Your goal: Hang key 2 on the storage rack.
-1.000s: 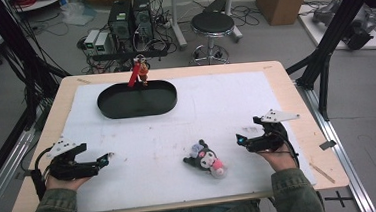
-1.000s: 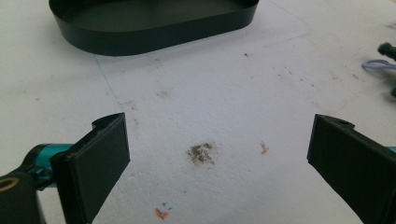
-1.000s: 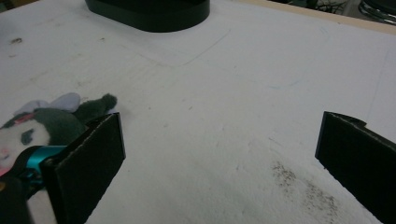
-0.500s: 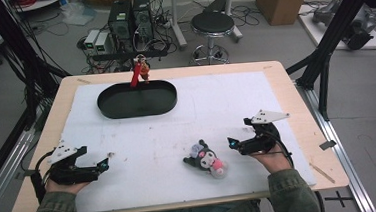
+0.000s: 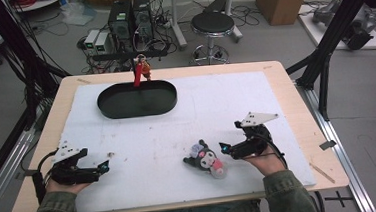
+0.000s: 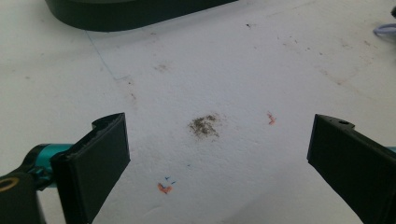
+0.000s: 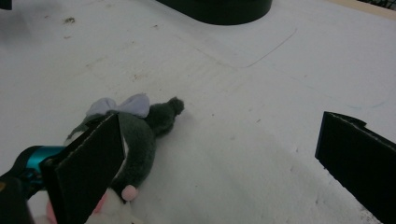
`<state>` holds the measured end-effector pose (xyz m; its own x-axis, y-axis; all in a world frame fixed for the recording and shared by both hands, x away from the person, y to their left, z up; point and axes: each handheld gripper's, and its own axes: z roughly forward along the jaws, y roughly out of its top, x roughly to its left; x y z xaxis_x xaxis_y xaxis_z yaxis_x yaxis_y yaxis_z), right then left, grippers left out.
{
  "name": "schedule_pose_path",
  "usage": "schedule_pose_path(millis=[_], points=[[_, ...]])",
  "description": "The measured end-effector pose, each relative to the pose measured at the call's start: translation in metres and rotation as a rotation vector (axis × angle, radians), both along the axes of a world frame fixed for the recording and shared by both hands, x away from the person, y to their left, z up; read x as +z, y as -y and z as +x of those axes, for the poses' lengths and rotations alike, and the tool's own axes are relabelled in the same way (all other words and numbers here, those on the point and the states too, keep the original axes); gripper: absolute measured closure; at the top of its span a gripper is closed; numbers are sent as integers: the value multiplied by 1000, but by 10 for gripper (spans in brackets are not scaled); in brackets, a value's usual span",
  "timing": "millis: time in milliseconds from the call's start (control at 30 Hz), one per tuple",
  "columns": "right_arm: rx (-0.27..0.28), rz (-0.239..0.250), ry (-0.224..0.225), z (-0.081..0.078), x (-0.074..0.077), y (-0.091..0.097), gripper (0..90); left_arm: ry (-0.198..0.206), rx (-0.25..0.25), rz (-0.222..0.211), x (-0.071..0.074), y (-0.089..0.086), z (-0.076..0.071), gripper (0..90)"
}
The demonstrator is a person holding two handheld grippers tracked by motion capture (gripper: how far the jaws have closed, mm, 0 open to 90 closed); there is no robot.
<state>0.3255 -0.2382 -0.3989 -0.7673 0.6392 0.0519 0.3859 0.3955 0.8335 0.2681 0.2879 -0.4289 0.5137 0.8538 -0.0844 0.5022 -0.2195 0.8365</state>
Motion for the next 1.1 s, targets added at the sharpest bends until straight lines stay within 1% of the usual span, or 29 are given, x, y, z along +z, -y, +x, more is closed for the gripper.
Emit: schedule_pose_path(millis=[100,133,233,300,433,467,667,733,900,1100], points=[[14,-12,4,-1,0,-5,5,-6,2,-3,-1,0,0,60],[15,-13,-5,-2,1,-7,5,-11,2,-3,-1,0,1,60],[28,-19,-2,-2,1,-12,4,-25,-9,4,-2,1,2,60],[35,-25,-10,-3,0,-15,4,-27,-10,9,-3,2,2,60],[54,-42,-8,-3,-2,-21,4,-33,-10,4,-3,2,2,60],[58,-42,-16,-4,-2,-22,5,-33,-10,4,-3,2,2,60],[84,-61,-19,-5,-4,-32,4,-40,-8,8,-4,2,3,60],[86,-67,-34,-6,-4,-35,5,-40,-8,8,-4,2,3,60],[106,-87,-41,-7,-7,-42,4,-39,-9,6,-4,2,3,60],[128,-115,-67,-9,-12,-51,5,-43,-9,6,-4,2,3,60]])
